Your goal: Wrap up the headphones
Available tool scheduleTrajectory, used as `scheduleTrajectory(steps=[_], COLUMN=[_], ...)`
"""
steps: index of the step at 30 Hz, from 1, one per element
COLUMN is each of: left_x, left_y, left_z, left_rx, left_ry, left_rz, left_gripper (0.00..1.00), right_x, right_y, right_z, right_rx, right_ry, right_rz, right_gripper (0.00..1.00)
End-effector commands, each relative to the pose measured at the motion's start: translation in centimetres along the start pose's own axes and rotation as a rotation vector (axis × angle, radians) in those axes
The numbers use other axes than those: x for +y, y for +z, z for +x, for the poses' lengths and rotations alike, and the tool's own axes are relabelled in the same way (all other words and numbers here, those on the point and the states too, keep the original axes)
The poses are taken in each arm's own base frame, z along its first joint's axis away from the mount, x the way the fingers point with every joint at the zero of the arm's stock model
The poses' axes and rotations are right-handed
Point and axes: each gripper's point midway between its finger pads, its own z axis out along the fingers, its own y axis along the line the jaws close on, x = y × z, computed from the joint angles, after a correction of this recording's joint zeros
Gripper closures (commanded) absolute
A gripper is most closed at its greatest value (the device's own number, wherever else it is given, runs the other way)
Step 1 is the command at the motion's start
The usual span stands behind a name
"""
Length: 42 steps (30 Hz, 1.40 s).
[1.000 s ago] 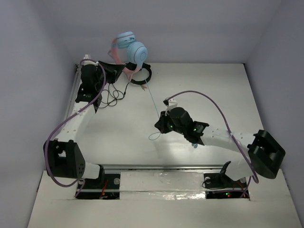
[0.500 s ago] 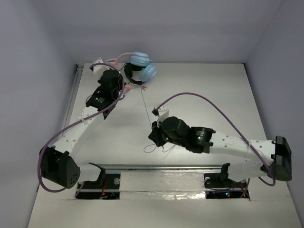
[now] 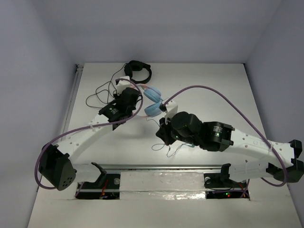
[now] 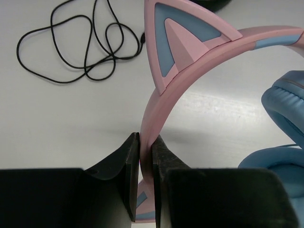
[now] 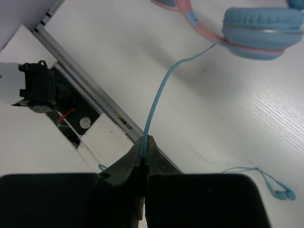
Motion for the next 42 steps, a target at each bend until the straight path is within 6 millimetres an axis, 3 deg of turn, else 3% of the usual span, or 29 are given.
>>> scheduleTrajectory(steps=[1, 7, 15, 24, 30, 35, 41, 42], left_x=[-1.1, -4.4, -4.7, -4.7, -6.7, -9.5, -10.8, -10.4], left_y=[-1.9, -4.6, -7.1, -8.0, -9.8, -12.8, -13.9, -13.3], left_z=[0.3, 4.8, 8.6, 9.2, 8.8, 7.3, 4.7, 3.9], left_rx=[0.032, 0.188, 0.286, 0.325, 0.322, 0.292, 0.256, 0.248], left_ry=[0.092, 0.264, 0.356, 0.426, 0.429, 0.406, 0.350, 0.324], left_rz=[0.075, 0.319, 0.455, 0.515, 0.668, 0.880, 1.003, 1.000], left_gripper=[1.00, 1.00, 1.00, 1.00, 1.00, 1.00, 1.00, 1.00], right_x=[-0.7, -1.7, -6.8, -12.5, -15.8, -16.5, -18.1, -18.2], right_y=[-1.3, -0.7, -0.2, -0.5, 0.5, 1.2, 0.7, 0.6], right_z=[-1.7, -2.5, -3.2, -3.0, -2.4, -2.4, -1.3, -1.1], right_rx=[-0.023, -0.029, -0.040, -0.045, -0.050, -0.096, -0.150, -0.157], right_ry=[-0.061, -0.130, -0.177, -0.152, -0.113, -0.078, -0.003, 0.006], right_rz=[0.050, 0.124, 0.365, 0.541, 0.620, 0.638, 0.689, 0.688], right_gripper=[1.00, 1.00, 1.00, 1.00, 1.00, 1.00, 1.00, 1.00])
